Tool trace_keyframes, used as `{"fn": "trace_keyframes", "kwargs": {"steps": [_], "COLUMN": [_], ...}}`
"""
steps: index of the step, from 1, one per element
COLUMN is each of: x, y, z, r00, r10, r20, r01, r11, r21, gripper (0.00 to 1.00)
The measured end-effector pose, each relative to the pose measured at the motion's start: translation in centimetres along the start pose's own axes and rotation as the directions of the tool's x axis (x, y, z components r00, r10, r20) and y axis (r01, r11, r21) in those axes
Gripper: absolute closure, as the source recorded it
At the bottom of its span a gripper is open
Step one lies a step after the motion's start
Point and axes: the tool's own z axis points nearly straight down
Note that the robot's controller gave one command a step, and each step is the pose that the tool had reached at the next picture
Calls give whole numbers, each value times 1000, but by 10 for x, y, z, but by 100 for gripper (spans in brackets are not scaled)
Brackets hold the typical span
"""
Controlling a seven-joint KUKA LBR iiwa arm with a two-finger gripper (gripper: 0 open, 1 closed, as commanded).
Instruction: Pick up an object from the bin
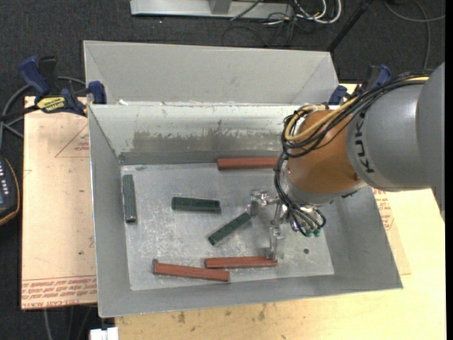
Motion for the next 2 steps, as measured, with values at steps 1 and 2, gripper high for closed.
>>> {"fn": "trace_keyframes", "kwargs": {"steps": [1,2], "x": [-110,-56], "y": [53,125], "z": [-3,-2], "r00": [993,973], "r10": [-117,-229], "r20": [11,6], "r01": [117,229], "r11": [993,973], "r21": [1,-1], "gripper": [0,0]}}
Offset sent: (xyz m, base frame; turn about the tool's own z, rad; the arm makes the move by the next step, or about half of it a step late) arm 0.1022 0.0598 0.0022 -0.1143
